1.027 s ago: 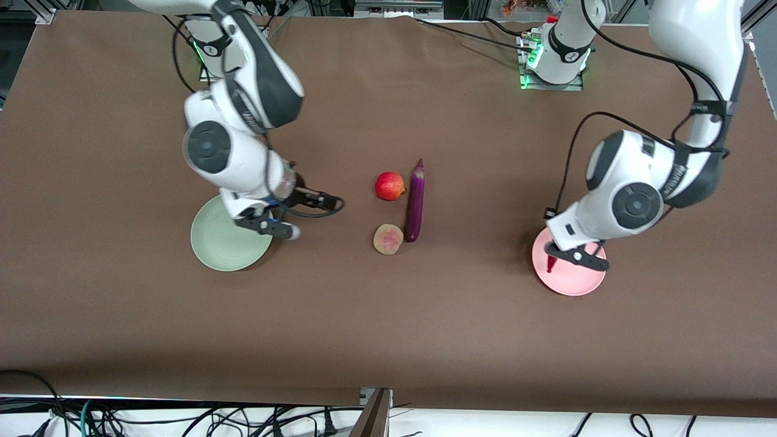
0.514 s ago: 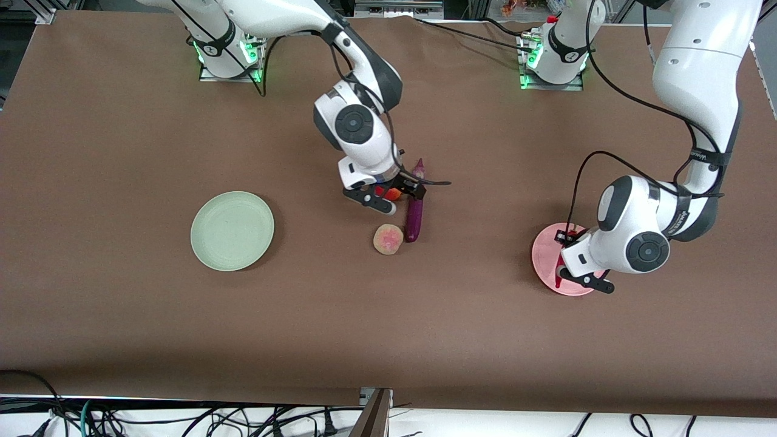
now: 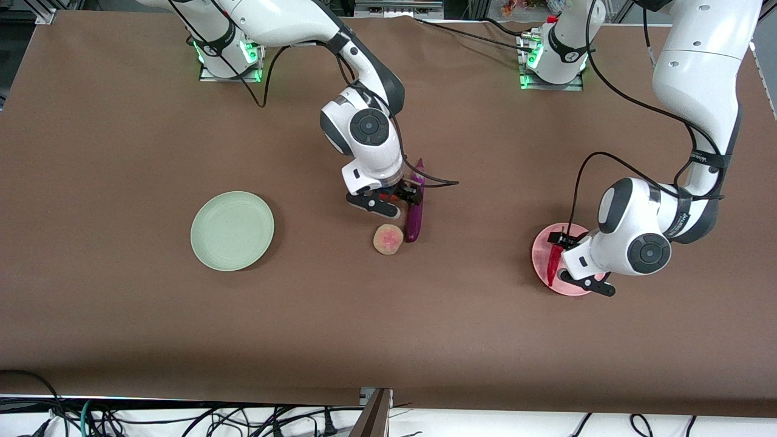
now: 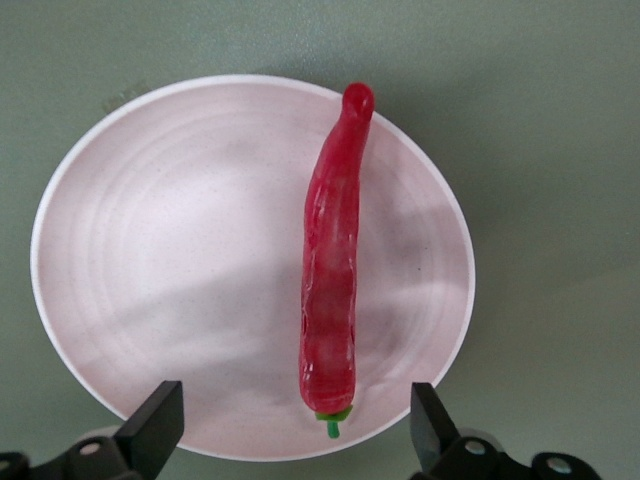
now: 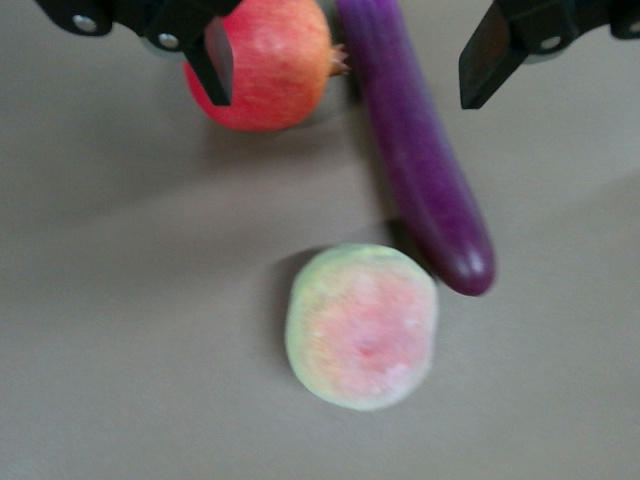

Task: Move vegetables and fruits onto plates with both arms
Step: 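Release the chili on the pink plate while the right gripper grasps the apple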

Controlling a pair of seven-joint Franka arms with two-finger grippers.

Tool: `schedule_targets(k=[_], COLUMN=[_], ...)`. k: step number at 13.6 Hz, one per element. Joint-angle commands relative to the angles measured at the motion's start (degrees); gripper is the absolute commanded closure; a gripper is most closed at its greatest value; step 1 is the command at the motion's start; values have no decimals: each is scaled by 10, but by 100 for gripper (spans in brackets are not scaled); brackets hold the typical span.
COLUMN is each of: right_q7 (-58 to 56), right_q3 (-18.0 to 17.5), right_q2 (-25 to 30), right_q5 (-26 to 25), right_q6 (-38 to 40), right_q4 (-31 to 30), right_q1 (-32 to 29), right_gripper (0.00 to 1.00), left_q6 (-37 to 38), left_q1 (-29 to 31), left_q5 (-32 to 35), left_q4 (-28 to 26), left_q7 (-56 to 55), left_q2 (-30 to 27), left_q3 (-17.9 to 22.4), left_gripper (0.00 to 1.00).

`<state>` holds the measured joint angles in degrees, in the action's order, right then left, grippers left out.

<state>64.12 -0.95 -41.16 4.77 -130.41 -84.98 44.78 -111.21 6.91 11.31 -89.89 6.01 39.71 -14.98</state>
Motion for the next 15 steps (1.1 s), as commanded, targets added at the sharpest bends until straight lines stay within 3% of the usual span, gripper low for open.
schedule_targets(k=[1, 15], right_q7=[4, 29], right_q3=[2, 0], right_q2=[-4, -24], right_q5=[-9, 0], right_q6=[8, 7], right_q4=[-19, -22], right_q1=[7, 8], right_gripper=[0, 0], left_q6=[10, 8], left_q1=[5, 6], left_q5=[6, 7], left_q4=[9, 4], left_q7=[8, 8], left_q2=[1, 10], left_q3=[-4, -3], left_gripper=[0, 0])
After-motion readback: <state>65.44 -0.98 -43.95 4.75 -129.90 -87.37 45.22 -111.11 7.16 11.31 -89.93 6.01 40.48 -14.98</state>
